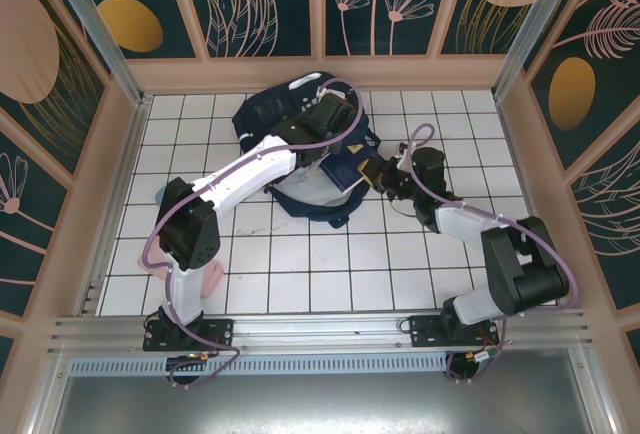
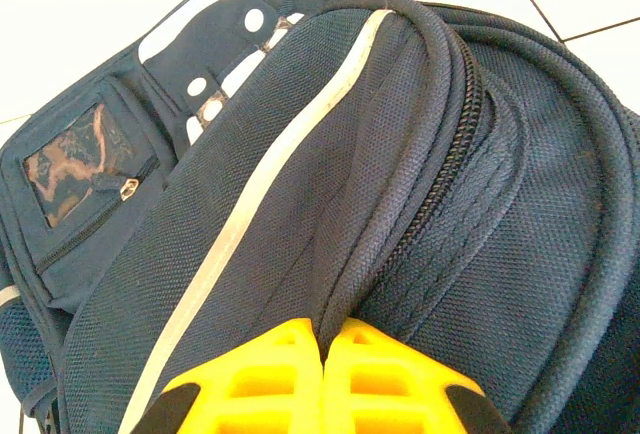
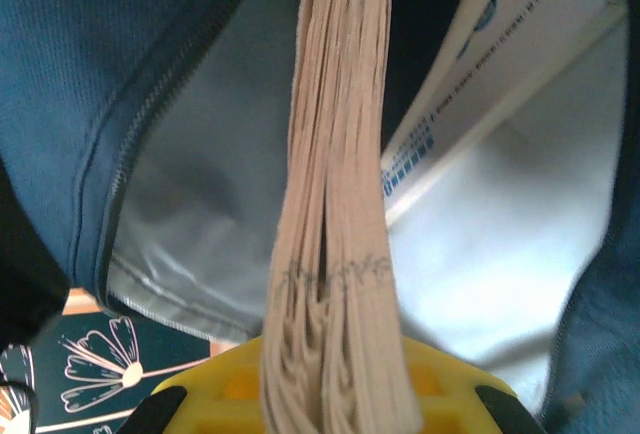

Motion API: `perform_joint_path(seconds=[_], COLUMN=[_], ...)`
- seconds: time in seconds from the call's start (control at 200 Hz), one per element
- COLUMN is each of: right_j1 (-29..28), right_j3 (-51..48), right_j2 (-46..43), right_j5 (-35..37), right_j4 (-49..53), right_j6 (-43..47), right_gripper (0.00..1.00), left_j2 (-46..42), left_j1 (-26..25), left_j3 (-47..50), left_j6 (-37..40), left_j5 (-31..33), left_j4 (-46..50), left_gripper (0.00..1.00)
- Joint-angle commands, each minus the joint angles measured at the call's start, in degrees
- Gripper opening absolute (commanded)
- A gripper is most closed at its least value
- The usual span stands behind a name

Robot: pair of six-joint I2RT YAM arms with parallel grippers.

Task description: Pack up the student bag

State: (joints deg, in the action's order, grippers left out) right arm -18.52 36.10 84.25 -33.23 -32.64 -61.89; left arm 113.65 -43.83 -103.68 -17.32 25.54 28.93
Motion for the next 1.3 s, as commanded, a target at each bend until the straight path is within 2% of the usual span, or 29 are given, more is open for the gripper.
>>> perform_joint_path(seconds=[0.0,0.31,0.5,0.611,0.716,0.841,0.921,1.026,1.096,1.136,1.236,1.291], right_j1=[-1.97,-6.90,-7.54,-7.49,-7.25,-6.32,-5.76,-4.89,-4.37,-3.96,-2.68,-1.47], right_j3=[6.39,20.57,28.71,29.77,26.83,21.32,16.31,9.77,5.55,3.26,-1.29,-2.76], right_j2=[7.21,27.52,35.85,37.61,35.49,28.96,23.28,16.16,10.81,7.93,1.00,-2.41], right_j5=[5.00,16.89,17.11,15.75,14.62,12.00,10.91,10.76,12.14,13.74,17.87,19.75], right_j4=[-9.92,-15.44,-14.06,-12.96,-12.96,-10.08,-6.25,1.49,6.03,9.06,16.16,19.80], right_j6=[-2.97,-7.77,-11.09,-11.67,-11.69,-9.62,-6.38,-1.91,0.94,2.64,5.91,7.25], right_gripper=[0.01,0.00,0.03,0.17,0.49,0.70,0.75,0.76,0.74,0.74,0.74,0.74], left_j2=[-5.61,-6.25,-6.33,-6.29,-6.16,-5.94,-5.80,-5.50,-5.39,-5.52,-6.53,-8.02], left_j1=[-0.07,-0.04,-0.03,-0.07,-0.03,0.03,0.15,0.47,0.86,1.16,2.36,3.36], left_j3=[-0.98,-1.17,-1.18,-1.10,-1.17,-1.18,-1.11,-0.93,-0.84,-0.79,0.68,2.78], left_j6=[-2.54,-3.00,-3.31,-3.42,-4.16,-5.04,-5.44,-6.18,-6.88,-7.45,-9.41,-10.30], left_j5=[0.04,-0.82,-0.57,-0.42,-0.35,-0.21,-0.77,-2.57,-4.33,-5.54,-8.83,-10.57], left_j4=[-7.39,-6.43,-5.38,-5.03,-4.74,-4.57,-4.65,-4.92,-4.85,-4.87,-5.06,-5.75], left_gripper=[0.00,0.00,0.00,0.00,0.00,0.03,0.03,0.05,0.10,0.15,0.45,0.57])
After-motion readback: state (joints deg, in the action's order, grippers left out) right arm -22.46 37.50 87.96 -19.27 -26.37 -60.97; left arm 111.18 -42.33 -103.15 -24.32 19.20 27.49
